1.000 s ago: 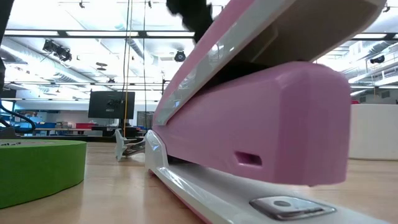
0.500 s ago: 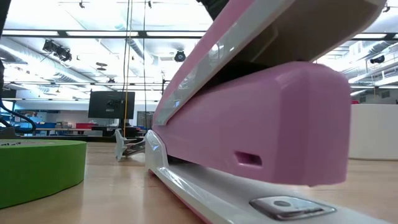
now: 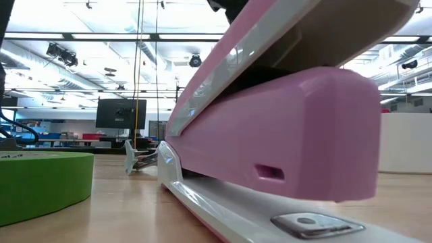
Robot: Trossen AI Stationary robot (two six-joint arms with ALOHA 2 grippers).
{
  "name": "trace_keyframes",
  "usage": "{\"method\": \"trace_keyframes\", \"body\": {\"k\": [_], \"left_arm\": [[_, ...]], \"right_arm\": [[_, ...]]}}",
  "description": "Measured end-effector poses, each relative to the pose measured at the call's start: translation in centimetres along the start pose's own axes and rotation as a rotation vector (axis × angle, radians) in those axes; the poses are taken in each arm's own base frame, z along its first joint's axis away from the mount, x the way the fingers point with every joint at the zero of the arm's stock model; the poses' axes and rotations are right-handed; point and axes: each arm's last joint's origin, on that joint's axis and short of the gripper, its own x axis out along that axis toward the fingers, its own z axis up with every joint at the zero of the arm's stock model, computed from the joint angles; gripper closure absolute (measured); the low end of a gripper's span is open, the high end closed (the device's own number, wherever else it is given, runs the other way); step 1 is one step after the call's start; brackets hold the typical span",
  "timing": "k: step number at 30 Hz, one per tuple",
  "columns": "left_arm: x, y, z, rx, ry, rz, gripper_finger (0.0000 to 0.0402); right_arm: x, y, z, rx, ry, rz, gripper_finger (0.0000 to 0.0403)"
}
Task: Pick and place Stapler, Stapler remover, tape
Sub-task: Put the black stapler into the bottom transparent bin
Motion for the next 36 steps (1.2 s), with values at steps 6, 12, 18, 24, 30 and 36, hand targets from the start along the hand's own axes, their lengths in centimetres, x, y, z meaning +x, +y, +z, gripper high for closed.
{"method": "trace_keyframes", "body": {"k": [6,12,18,24,30,36], "left_arm": [[0.0,0.1,0.1,-0.004,-0.013,-0.001,0.0277],[0.0,0.0,0.2,-0.001,-0.024,-0.007,0.0277],[0.0,0.0,0.4,-0.007,-0.042,-0.006,0.0277],[-0.1,0.0,0.3,-0.013,-0.033,-0.007,0.0277],[-0.1,0.0,0.3,-0.038,-0.031,-0.006,0.0204],[-0.1,-0.1,-0.3,-0.044,0.031,-0.008,0.0178]], "right_arm": [[0.3,-0.3,0.0,0.001,0.007,-0.019,0.0161],[0.9,-0.8,0.2,0.007,0.002,-0.043,0.0166],[2.2,-1.0,-0.3,-0.01,0.041,-0.055,0.0267],[2.5,-1.0,-0.2,-0.038,0.031,-0.061,0.0281],[2.1,-1.2,0.1,-0.034,0.016,-0.044,0.0281],[0.6,-1.6,0.4,-0.011,0.007,-0.032,0.0281]]}}
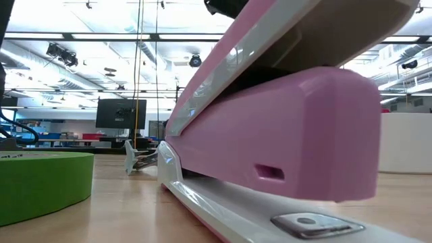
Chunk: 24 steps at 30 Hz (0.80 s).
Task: Pick and place Stapler, Stapler remover, tape
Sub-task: Put the black stapler into the bottom transparent bin
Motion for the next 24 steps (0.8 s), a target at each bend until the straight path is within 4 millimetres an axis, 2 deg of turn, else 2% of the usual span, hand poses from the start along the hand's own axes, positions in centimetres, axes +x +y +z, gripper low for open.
{"method": "trace_keyframes", "body": {"k": [4,10,15,20,24], "left_arm": [[-0.3,-0.1,-0.4,-0.003,0.043,-0.007,0.0185],[-2.0,-0.2,-0.4,-0.021,0.034,-0.015,0.0198],[-3.2,-0.2,-0.3,-0.04,0.017,-0.012,0.0202],[-3.4,-0.1,-0.3,-0.049,0.017,-0.001,0.0203],[-3.4,-0.1,-0.3,-0.049,0.016,0.001,0.0203]], "right_arm": [[-1.7,-0.6,-0.2,0.027,0.033,-0.005,0.0281],[-4.5,-0.8,-1.9,0.118,0.17,0.006,0.0281],[-6.5,0.8,-3.5,0.165,0.311,0.119,0.0281],[-8.7,2.8,-4.9,0.212,0.43,0.251,0.0281],[-10.5,3.8,-6.1,0.289,0.505,0.262,0.0281]]}}
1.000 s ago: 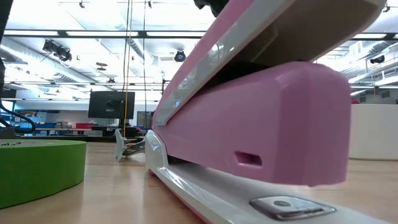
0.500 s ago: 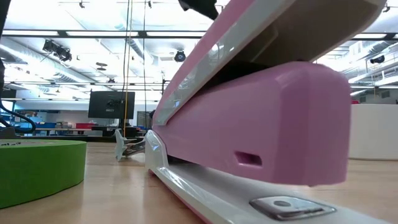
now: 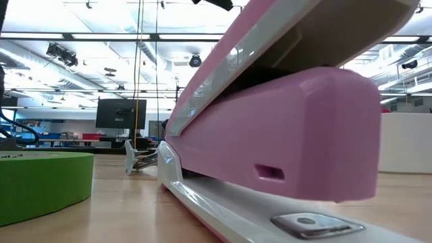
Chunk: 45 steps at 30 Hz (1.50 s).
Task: Pick and place Stapler, Stapler remover, tape
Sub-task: Put the black stapler into the bottom transparent bin
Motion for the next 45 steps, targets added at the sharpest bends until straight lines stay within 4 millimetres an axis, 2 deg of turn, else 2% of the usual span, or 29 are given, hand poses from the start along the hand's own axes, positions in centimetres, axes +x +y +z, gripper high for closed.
{"method": "trace_keyframes", "body": {"k": [7,12,19,26,32,40,45], "left_arm": [[0.0,0.0,0.0,-0.018,0.004,0.0,0.0203],[0.0,0.0,-0.1,-0.017,0.007,0.0,0.0204],[0.0,0.0,-0.1,-0.022,0.007,0.0,0.0204],[0.0,0.0,-0.1,-0.031,0.007,0.0,0.0204],[0.0,0.0,-0.1,-0.038,0.008,0.0,0.0204],[0.0,0.0,-0.1,-0.042,0.009,0.0,0.0204],[0.1,0.0,-0.1,-0.042,0.01,0.0,0.0204]], "right_arm": [[-1.2,0.6,-3.3,0.168,0.085,-0.034,0.0281],[-1.3,1.1,-5.3,0.238,0.063,-0.094,0.0281],[1.0,1.0,-7.6,0.292,0.012,-0.365,0.0281],[3.7,1.8,-9.6,0.318,-0.086,-0.503,0.0281],[4.4,2.2,-10.4,0.36,-0.118,-0.679,0.0281],[5.8,4.5,-11.3,0.364,-0.168,-0.711,0.0281],[7.0,4.6,-12.0,0.346,-0.168,-0.753,0.0281]]}}
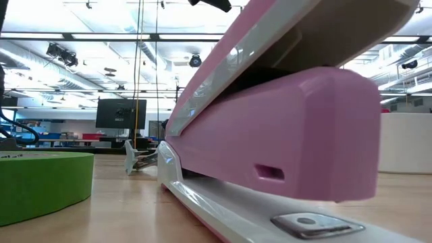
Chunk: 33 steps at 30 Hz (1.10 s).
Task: Pick and place Stapler, Stapler remover, tape
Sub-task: Put the black stapler into the bottom transparent bin
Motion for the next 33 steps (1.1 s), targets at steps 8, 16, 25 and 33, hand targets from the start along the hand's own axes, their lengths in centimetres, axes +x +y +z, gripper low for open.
{"method": "trace_keyframes", "body": {"k": [8,16,25,33], "left_arm": [[0.0,0.0,0.0,0.0,0.0,0.0,0.0204],[0.0,0.0,0.0,0.0,0.0,0.0,0.0204],[0.0,0.0,0.0,0.0,0.0,0.0,0.0204],[0.0,0.0,0.0,-0.001,0.0,0.0,0.0204]], "right_arm": [[0.3,0.3,-0.6,0.007,0.016,0.0,0.0281],[2.1,0.2,-1.6,0.0,0.012,-0.027,0.0281],[2.5,0.6,-2.1,-0.012,0.045,0.019,0.0281],[2.4,0.7,-2.5,-0.004,0.104,0.015,0.0108]]}}
